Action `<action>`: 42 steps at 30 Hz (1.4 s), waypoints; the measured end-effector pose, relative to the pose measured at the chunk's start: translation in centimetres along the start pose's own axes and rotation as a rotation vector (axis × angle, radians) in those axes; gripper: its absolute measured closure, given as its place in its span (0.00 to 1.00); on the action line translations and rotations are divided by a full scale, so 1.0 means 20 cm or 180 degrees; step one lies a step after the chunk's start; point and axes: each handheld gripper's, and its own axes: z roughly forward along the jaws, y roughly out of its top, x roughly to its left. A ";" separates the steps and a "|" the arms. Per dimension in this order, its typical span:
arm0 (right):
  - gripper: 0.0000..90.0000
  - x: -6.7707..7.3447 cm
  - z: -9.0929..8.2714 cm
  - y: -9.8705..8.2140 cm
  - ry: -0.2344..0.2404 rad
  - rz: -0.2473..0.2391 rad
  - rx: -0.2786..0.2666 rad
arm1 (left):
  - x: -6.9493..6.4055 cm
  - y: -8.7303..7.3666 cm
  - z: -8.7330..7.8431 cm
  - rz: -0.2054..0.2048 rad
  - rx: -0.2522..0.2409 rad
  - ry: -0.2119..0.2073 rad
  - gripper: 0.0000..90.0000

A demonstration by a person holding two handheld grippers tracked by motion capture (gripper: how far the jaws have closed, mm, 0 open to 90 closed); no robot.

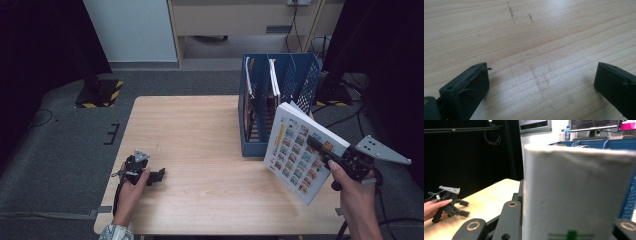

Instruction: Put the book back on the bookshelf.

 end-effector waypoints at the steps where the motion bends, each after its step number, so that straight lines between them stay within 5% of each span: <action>1: 0.82 0.01 -0.01 0.01 -0.0013 -0.0001 0.0004 | 0.00 0.00 0.00 0.0000 0.0001 0.0000 0.00; 12: 0.82 0.03 0.00 0.17 -0.0084 -0.0090 -0.0048 | 0.00 0.00 0.00 0.0000 0.0000 0.0001 0.00; 21: 0.82 -0.01 0.04 0.27 -0.0187 0.0004 -0.0093 | 0.00 0.00 0.00 0.0000 0.0000 0.0001 0.00; 42: 0.82 -0.13 0.16 0.40 -0.0716 -0.0154 0.0031 | 0.00 0.00 0.00 0.0004 0.0000 0.0003 0.00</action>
